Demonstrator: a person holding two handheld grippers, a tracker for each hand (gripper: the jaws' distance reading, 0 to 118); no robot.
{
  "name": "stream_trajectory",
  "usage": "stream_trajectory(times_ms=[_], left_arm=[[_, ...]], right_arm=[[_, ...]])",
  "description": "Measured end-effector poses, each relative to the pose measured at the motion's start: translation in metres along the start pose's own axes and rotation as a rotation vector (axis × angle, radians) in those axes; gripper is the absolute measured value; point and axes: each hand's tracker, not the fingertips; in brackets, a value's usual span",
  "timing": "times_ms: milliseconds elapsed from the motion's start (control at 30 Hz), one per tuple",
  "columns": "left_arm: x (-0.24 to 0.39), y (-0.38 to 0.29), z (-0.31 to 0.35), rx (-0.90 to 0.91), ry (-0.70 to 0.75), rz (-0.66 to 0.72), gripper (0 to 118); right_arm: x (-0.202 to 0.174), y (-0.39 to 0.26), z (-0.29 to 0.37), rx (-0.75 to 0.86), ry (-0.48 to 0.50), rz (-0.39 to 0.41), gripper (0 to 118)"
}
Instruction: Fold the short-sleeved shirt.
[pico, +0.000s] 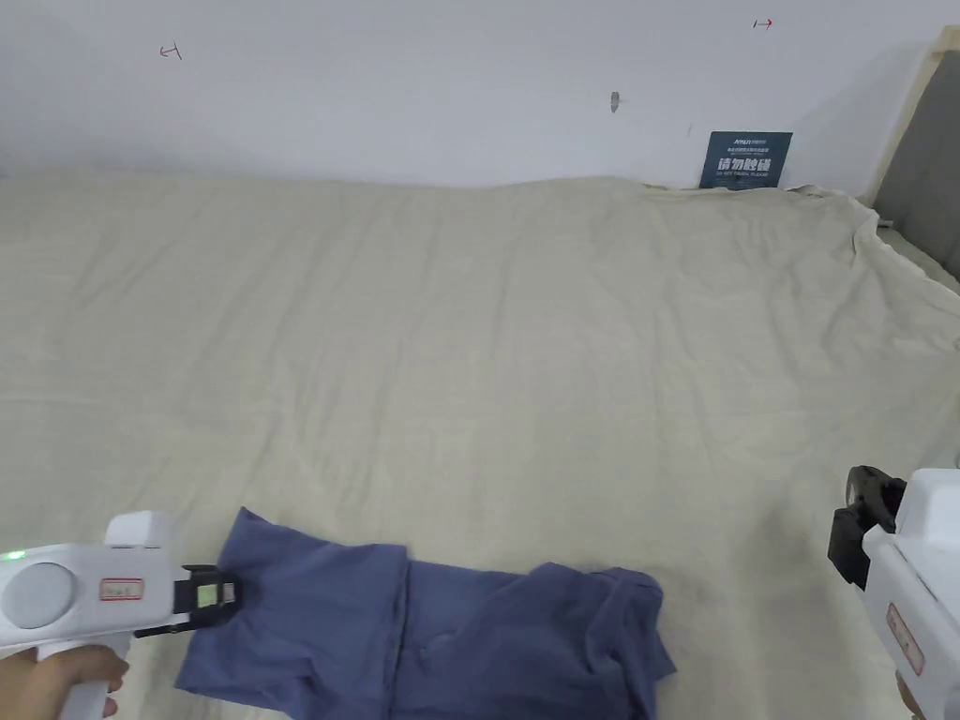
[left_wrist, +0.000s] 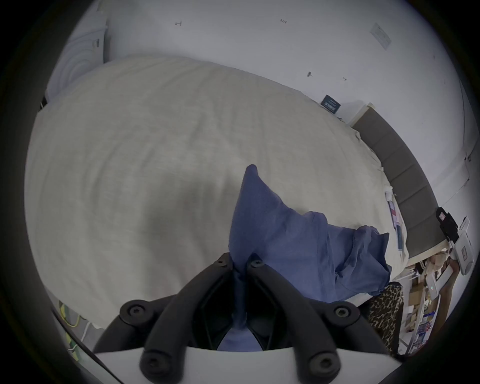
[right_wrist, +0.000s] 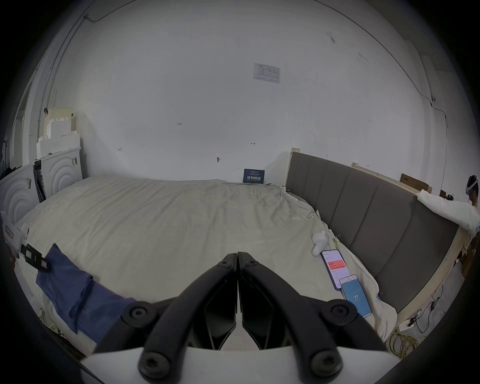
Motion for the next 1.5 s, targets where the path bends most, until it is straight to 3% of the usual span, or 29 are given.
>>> stream_trajectory(times_ms=[233,567,967,1333,1433,1467,1500], left_arm=[[-0.013,0.011,0.025,0.006,0.06,-0.018,4],[0.119,0.03,0.036,-0.053,-0.123,-0.147,4],[0.245,-0.003,-0.059,-0.215,-0.253,-0.255,4],[0.296,-0.05,-0.113,-0.287,-0.188,-0.31,6],[0.298,-0.055,-0.112,-0.273,-0.188,-0.291,35],[0.3,-0.055,-0.109,-0.269,-0.22,-0.286,50],[0.303,-0.055,-0.105,-0.263,-0.251,-0.285,73]], right_arm=[[-0.003,0.0,0.001,0.007,0.016,-0.007,0],[0.014,-0.008,-0.001,0.007,0.017,-0.025,0],[0.027,-0.019,0.009,-0.002,-0.002,-0.055,0],[0.046,-0.031,0.007,-0.017,-0.029,-0.062,0],[0.044,-0.031,0.009,-0.021,-0.036,-0.06,0],[0.044,-0.031,0.009,-0.022,-0.037,-0.061,0],[0.045,-0.031,0.009,-0.023,-0.037,-0.062,0]])
